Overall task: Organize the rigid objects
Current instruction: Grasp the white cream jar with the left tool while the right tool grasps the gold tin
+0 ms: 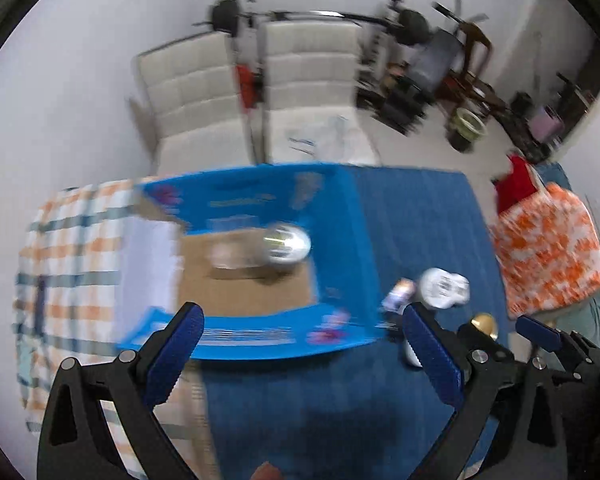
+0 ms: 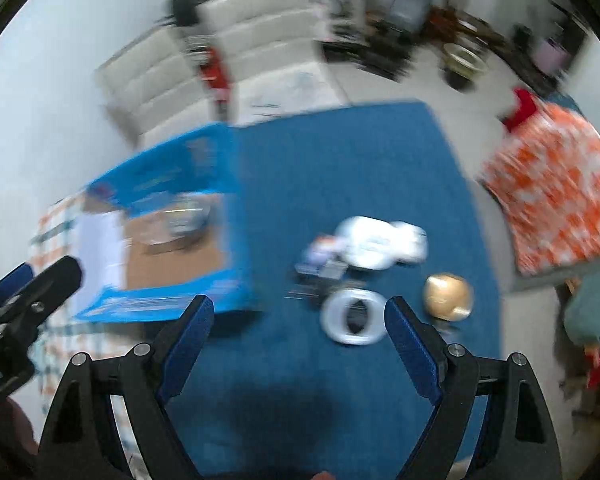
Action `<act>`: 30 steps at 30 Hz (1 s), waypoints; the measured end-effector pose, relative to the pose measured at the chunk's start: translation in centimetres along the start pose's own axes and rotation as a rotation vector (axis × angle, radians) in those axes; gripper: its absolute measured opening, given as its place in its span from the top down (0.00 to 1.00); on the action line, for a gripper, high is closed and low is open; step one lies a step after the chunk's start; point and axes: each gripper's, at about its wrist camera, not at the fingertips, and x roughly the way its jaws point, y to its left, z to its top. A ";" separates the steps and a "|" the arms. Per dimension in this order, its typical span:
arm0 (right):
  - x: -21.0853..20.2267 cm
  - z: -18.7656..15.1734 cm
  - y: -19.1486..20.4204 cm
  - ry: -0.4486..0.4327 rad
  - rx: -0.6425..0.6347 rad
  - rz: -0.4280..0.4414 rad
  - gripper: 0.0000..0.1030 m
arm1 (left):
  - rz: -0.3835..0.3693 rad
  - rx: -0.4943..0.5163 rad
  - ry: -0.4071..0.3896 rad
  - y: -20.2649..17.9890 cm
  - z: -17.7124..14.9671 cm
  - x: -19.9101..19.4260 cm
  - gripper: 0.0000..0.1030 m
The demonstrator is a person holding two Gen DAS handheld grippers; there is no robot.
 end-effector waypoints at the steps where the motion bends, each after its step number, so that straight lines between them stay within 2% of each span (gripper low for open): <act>1: 1.5 0.0 -3.2 0.031 0.048 -0.027 0.13 | -0.018 0.017 0.011 -2.0 0.0 1.1 0.01; 5: 6.3 -0.1 -11.0 0.122 0.154 -0.069 0.13 | -0.081 0.122 0.102 -10.6 -0.3 7.5 0.01; 7: 8.8 -0.4 -13.6 0.159 0.183 -0.077 0.13 | -0.081 0.155 0.151 -13.4 -0.6 10.6 0.01; 11: 13.0 -0.9 -15.8 0.207 0.207 -0.072 0.13 | -0.089 0.209 0.279 -17.5 -1.0 17.8 0.01; 20: 19.3 -0.4 -16.8 0.281 0.227 -0.045 0.13 | -0.016 0.285 0.416 -21.6 -1.5 26.8 0.01; 21: 19.8 -0.2 -16.7 0.286 0.231 -0.046 0.13 | -0.013 0.287 0.424 -21.6 -1.7 27.4 0.03; 22: 20.0 -0.1 -16.6 0.289 0.234 -0.048 0.13 | -0.014 0.287 0.433 -21.8 -1.8 27.9 0.10; 23: 20.3 0.0 -16.6 0.292 0.242 -0.048 0.13 | -0.013 0.285 0.433 -21.9 -1.9 28.1 0.10; 24: 20.8 0.1 -16.7 0.296 0.250 -0.052 0.13 | 0.008 0.301 0.393 -22.2 -1.9 27.9 0.16; 26: 21.2 0.1 -16.6 0.290 0.254 -0.083 0.14 | 0.005 0.324 0.363 -22.9 -1.9 27.6 0.24; 27: 21.4 0.1 -16.5 0.294 0.246 -0.101 0.15 | -0.001 0.335 0.349 -23.4 -1.9 27.3 0.34; 30: 21.4 -0.1 -16.4 0.289 0.253 -0.137 0.23 | 0.011 0.343 0.337 -24.1 -2.1 27.3 0.36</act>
